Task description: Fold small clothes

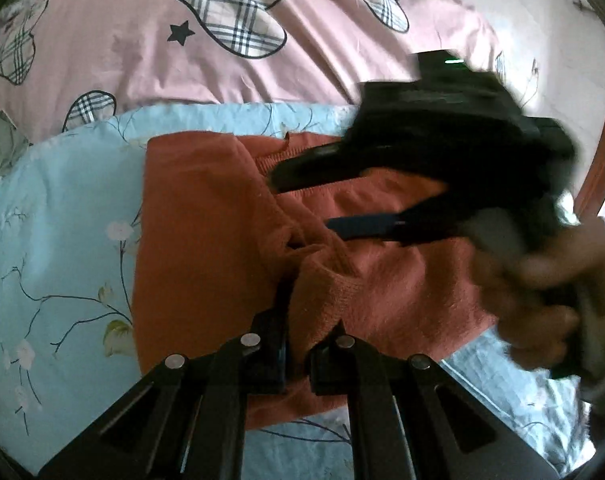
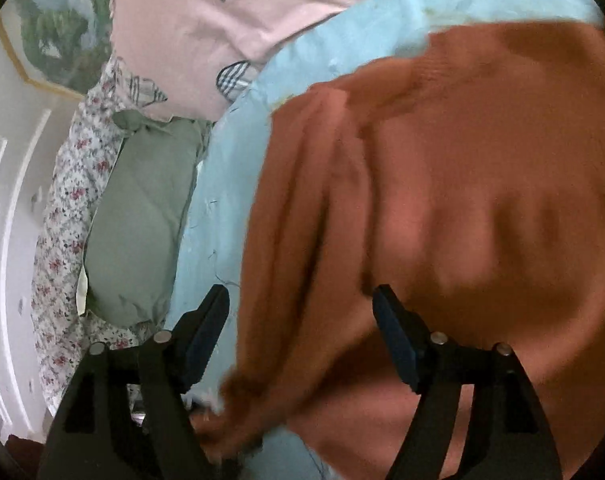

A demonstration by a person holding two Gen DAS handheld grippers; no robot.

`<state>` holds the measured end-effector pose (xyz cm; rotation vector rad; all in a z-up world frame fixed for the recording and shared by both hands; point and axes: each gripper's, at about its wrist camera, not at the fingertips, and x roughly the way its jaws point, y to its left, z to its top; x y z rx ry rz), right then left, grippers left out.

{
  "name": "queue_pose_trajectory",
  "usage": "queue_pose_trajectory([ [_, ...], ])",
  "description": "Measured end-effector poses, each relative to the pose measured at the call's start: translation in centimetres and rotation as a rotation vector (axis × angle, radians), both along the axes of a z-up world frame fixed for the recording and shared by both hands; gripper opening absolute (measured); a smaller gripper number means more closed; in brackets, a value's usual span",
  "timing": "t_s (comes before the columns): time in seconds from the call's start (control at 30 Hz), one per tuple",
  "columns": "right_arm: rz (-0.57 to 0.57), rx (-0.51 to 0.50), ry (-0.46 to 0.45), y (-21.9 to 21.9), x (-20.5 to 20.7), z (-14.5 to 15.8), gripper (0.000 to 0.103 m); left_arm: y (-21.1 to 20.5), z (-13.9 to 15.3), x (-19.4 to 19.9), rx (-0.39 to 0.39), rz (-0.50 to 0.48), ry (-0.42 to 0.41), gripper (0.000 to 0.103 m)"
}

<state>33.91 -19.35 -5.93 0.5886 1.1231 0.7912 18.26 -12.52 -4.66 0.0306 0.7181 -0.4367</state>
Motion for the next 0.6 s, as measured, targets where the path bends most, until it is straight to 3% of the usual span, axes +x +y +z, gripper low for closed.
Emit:
queue_pose_trajectory([
  [0.03, 0.003, -0.022, -0.019, 1.0, 0.7, 0.3, 0.070, 0.0, 0.1, -0.1, 0.003, -0.005, -0.004, 0.006],
  [0.1, 0.003, -0.074, -0.041, 2.5, 2.1, 0.7, 0.044, -0.4, 0.2, -0.2, 0.027, -0.015, -0.015, 0.005],
  [0.13, 0.006, -0.093, -0.043, 2.9, 2.5, 0.7, 0.023, -0.5, 0.3, -0.4, 0.038, -0.020, -0.021, 0.005],
  [0.3, 0.004, -0.104, -0.160, 1.5, 1.7, 4.0, 0.017, -0.8, 1.5, -0.6, 0.047, -0.027, -0.040, 0.005],
  [0.47, -0.079, -0.137, -0.261, -5.8, -0.6, 7.5, 0.017, -2.3, 4.3, -1.4, -0.059, -0.105, -0.045, 0.006],
  [0.6, -0.153, -0.200, -0.234, -11.5, -1.4, 6.4, 0.017, -7.0, 5.3, -1.5, -0.144, -0.204, -0.017, 0.006],
])
